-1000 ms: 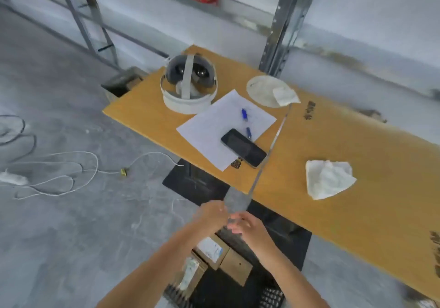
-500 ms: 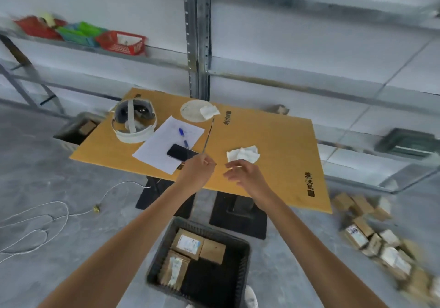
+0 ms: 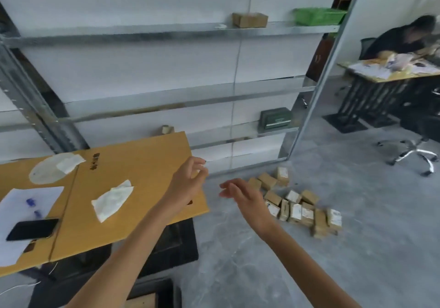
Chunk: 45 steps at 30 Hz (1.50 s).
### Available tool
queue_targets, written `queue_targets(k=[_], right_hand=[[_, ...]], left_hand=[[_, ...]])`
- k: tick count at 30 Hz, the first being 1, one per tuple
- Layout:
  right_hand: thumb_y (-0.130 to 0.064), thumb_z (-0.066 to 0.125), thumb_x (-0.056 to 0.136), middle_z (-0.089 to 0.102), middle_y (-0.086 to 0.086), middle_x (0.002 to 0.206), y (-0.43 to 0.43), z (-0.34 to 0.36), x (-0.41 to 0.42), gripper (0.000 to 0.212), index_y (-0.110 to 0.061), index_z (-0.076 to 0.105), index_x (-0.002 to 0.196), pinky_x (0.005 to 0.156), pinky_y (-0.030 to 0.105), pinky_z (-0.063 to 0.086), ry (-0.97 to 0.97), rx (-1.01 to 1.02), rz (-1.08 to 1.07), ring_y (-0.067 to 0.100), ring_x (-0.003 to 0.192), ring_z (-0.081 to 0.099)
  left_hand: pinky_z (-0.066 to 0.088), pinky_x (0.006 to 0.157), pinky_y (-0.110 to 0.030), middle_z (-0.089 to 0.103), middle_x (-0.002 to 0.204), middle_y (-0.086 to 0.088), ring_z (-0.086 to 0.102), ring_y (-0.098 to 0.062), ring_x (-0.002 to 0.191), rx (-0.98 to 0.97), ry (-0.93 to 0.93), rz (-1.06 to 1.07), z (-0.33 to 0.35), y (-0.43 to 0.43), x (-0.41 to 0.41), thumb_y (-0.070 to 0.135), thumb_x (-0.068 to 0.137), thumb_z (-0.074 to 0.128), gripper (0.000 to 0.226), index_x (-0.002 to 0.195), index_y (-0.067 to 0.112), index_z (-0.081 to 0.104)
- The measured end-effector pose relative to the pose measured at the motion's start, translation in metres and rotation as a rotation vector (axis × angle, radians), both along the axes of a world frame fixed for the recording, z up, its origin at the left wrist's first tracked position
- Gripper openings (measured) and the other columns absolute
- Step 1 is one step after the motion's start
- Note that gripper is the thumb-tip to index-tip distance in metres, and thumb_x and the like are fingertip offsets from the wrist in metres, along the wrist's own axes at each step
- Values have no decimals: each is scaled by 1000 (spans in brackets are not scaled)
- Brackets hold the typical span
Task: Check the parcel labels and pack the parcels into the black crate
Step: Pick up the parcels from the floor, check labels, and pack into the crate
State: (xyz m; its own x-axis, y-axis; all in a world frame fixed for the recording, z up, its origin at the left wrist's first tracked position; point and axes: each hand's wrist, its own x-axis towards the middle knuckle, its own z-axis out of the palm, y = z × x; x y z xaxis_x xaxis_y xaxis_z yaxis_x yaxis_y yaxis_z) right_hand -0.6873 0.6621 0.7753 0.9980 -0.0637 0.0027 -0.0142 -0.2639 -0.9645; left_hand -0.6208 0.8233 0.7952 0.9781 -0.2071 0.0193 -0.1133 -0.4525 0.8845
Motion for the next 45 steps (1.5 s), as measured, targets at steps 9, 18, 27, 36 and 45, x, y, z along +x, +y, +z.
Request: queue_targets(k=[9,18,27,36,45], right_hand=[[-10,42,98,71,5,83,-236,-16,-40,28,-15,67,87,76,32,48,107,87,-506,13,78,66],[-18,35,96,73,3,71,-337,-29,-2,29,-11,64,92,74,31,47,254,694,-864,21,78,66],[-17,38,97,69,11,86,-418,-54,110,28,-9,64,91,79,32,48,364,606,-951,22,78,66],[-15,41,96,69,12,88,-473,-92,195,25,-5,63,102,85,36,49,476,603,-951,25,84,65],[-12,39,96,69,12,83,-563,-145,277,24,-3,62,99,73,31,48,653,568,-976,24,79,63]], left_hand=[[33,87,-26,53,123,-5,48,-14,113,-85,100,-231,-17,-220,10,31,94,49,55,142,19,24],[36,92,-29,56,127,-4,49,-11,106,17,153,-380,-54,-314,82,38,95,45,56,143,19,25],[37,85,-23,54,125,-8,49,-14,107,42,278,-322,-88,-370,208,30,97,45,43,136,13,38],[43,90,-33,62,110,-8,57,-20,102,152,350,-281,-124,-411,310,15,95,48,23,117,9,54],[36,72,-20,68,107,-14,58,-19,96,307,535,-166,-211,-468,371,8,91,51,19,106,8,63]])
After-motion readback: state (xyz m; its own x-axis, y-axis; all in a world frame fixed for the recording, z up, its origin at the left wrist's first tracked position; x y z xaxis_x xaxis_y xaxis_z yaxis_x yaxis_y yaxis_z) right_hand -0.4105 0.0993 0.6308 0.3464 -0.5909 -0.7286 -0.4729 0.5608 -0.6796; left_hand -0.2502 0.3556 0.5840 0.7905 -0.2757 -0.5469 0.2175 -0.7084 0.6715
